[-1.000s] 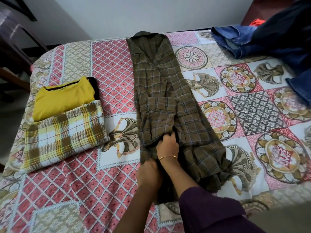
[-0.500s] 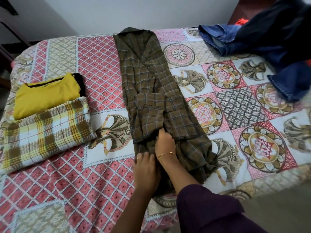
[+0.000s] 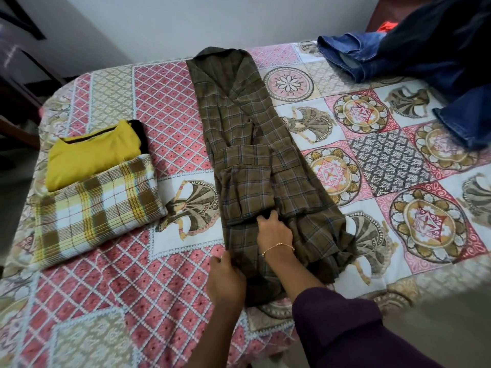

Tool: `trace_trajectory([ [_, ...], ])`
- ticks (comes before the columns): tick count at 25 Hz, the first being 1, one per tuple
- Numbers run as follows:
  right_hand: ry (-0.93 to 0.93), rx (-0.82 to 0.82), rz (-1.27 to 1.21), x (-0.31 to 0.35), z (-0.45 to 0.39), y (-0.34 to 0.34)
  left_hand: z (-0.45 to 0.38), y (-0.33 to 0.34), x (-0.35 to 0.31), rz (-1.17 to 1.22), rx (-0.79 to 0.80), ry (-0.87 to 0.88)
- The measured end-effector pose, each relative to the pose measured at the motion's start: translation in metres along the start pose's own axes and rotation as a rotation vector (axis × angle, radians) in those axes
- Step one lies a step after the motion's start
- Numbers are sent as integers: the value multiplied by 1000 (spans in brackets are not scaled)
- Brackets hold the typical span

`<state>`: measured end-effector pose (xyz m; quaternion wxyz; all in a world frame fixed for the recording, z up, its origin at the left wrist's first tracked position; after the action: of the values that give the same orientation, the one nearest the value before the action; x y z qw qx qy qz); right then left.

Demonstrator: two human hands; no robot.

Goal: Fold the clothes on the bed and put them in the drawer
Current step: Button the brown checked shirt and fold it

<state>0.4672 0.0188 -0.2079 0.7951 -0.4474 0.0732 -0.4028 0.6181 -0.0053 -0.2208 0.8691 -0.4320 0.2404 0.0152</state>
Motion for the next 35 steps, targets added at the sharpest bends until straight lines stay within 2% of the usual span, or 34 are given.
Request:
trace_trajectory([
  [3,67,-237,-412,0,15,-9,-8,-17,-21,-112,-93,179],
  [6,104,-260,-908,2,11,-14,-27,-35,-47,-97,-140,333],
  [9,213,-296,-1214,-3,0,-21,-46,-41,-78,-250,-124,410],
  [13,117,-420,-1117,-4,5,-47,-61,-45,-107,-337,-71,477],
  [16,150,-486,-1024,-25,11,-56,-59,-31,-128,-492,-4,487],
  [17,186,-459,-914,-33,10,-55,-60,-19,-127,-569,45,452],
  [19,190,-456,-499,-38,5,-55,-65,3,-118,-691,149,364],
  [21,37,-482,-67,-26,-2,-54,-69,19,-106,-704,250,327],
  [22,-40,-402,79,-21,-9,-47,-70,24,-103,-661,280,335],
  [24,-78,-119,207,-27,-23,-23,-68,31,-98,-557,304,388],
  [26,-71,-37,212,-38,-29,-10,-59,30,-96,-450,210,482],
  [28,-122,-91,108,-37,-26,-10,-44,18,-82,-289,-15,470],
  [30,-49,-295,-70,-47,-12,-23,-32,9,-53,-91,-160,303],
  [32,133,-467,-213,-78,3,-30,-21,10,-33,84,-112,72],
  [35,362,-265,-242,-125,16,-6,2,11,-22,228,-36,-134],
])
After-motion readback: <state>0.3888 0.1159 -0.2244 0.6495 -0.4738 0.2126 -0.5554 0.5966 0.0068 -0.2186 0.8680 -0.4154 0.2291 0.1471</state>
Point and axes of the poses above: each hand's wrist, its own z-axis away from the middle knuckle, its own y-axis out of the palm, x = y × z, the point moved 8 cm from there along -z, towards the middle knuckle, and after that the axes turned 14 degrees about x, right-handed, at the moved point
